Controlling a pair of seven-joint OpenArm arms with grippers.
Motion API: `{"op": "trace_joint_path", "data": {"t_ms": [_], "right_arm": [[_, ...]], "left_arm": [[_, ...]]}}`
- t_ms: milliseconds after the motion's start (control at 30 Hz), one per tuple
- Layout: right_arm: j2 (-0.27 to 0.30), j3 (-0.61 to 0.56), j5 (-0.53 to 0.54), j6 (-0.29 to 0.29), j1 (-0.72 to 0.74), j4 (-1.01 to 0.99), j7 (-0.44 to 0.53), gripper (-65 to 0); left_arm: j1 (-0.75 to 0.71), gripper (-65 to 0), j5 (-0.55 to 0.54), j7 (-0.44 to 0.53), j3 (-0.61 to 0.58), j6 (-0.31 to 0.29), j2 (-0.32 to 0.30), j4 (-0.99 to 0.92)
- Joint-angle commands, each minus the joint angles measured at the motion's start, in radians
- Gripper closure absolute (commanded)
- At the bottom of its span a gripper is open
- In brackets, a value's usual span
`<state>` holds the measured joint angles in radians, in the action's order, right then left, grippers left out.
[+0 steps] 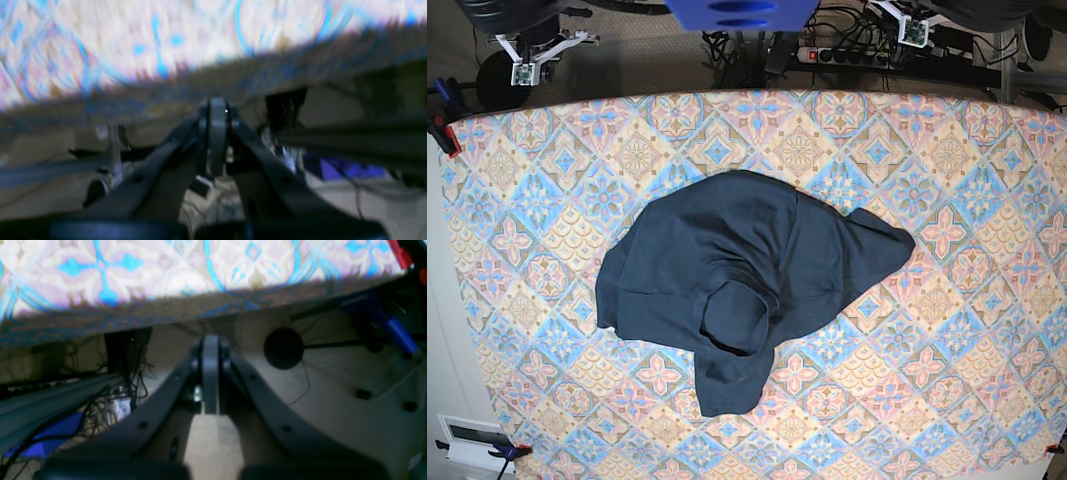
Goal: Layout the t-shirt on the table in an organized manner, then fold the t-shirt properly
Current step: 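Reach the right gripper down into the crumpled navy t-shirt and grasp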
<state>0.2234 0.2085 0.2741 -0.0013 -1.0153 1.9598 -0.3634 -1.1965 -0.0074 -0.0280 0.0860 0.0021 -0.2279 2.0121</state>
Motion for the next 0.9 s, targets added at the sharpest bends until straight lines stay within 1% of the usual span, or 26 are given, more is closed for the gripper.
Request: {"op": "trace_joint_path", "data": {"t_ms": [0,67,100,200,300,533,633,700,800,867], "right_arm": [[0.032,-0.028,0.001,0.005,0.023,0.023,0.030,0.0],[0.074,-0.086,0.001,0.005,0.063,0.025,0.030,0.0],[0.092,-0.122,0.001,0.005,0.088,0.026,0.030,0.0],[0.123,-0.202,0.001,0.005,0.180,0.026,0.030,0.0],[0.126,-0.271,0.001,0.005,0.292,0.025,0.023,0.0],[0.132,-0.421,0.001,0.005,0.530,0.029,-0.101,0.0],[0.132,-0.498,0.001,0.005,0.616,0.029,-0.119,-0.1],[0.130,-0.553,0.001,0.005,0.672,0.029,-0.119,-0.2],[0.130,-0.636,0.001,0.005,0.755,0.028,-0.119,-0.2],[0.126,-0.699,0.001,0.005,0.827,0.026,-0.127,-0.3]], "left_arm": [[0.008,0.0,-0.001,0.020,0.008,0.005,-0.001,0.023],[0.042,0.0,-0.001,-0.013,0.008,0.005,-0.001,0.036],[0.066,0.0,-0.001,-0.046,0.010,0.005,-0.001,0.048],[0.131,0.0,-0.001,-0.115,0.010,0.005,-0.001,0.062],[0.192,0.0,-0.001,-0.161,0.008,0.005,-0.001,0.072],[0.297,0.0,-0.001,-0.241,0.005,0.005,0.002,0.080],[0.344,-0.8,-0.003,-0.287,0.004,0.005,0.002,0.080],[0.370,-0.7,-0.027,-0.323,0.002,0.005,0.003,0.082],[0.409,-0.8,-0.096,-0.358,0.008,0.003,0.003,0.082],[0.436,-0.8,-0.141,-0.399,0.010,0.003,-0.001,0.082]]}}
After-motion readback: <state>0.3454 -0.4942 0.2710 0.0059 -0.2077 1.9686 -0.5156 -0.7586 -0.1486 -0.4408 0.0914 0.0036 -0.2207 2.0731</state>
